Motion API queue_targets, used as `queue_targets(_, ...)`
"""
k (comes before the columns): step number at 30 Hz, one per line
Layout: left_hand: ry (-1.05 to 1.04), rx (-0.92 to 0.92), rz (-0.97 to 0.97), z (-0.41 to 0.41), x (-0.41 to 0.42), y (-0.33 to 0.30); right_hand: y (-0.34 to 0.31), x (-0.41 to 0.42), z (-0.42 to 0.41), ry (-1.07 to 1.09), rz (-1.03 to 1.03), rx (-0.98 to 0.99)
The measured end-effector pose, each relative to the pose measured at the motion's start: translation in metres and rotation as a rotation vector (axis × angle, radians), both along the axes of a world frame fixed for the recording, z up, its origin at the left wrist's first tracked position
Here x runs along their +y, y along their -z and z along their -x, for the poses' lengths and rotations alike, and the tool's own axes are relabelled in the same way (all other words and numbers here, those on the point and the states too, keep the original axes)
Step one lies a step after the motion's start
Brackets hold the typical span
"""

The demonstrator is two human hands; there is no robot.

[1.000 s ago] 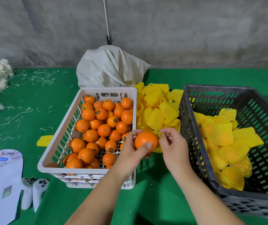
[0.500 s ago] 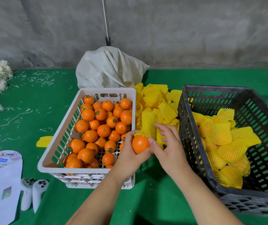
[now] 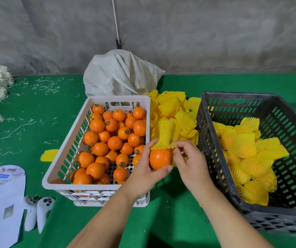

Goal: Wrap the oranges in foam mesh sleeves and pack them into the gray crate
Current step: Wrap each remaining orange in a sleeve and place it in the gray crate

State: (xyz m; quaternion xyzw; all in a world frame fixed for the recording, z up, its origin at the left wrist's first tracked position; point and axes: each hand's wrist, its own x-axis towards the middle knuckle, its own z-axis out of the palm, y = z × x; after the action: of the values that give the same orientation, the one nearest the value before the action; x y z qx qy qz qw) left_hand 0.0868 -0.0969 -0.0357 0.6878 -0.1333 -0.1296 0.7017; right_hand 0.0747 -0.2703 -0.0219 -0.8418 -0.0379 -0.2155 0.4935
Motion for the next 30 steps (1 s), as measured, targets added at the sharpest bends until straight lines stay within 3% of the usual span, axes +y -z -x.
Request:
queue_targets(7, -0.287, 0.110, 0.124, -0.003, -0.009, 0.001, 0.008, 0.014, 0.012, -0.023, 0.233, -0.236)
queue_targets(12, -0.118, 0.210, 0.262, -0.007, 0.003, 0.007, 0.007, 0.022, 0.009, -0.122, 0.204, -0.123)
queue_targets(15, -0.033, 0.158, 0.182, -0.008, 0.010, 0.010, 0.009, 0.020, 0.006, -0.108, 0.194, -0.093)
queue_targets(21, -0.154, -0.008, 0.106, -0.001, -0.002, 0.007, -0.003, 0.008, -0.003, -0.030, 0.146, -0.177)
queue_targets(30, -0.302, 0.018, 0.090, 0.002, -0.011, 0.005, -0.004, 0.012, 0.004, -0.047, 0.237, -0.276)
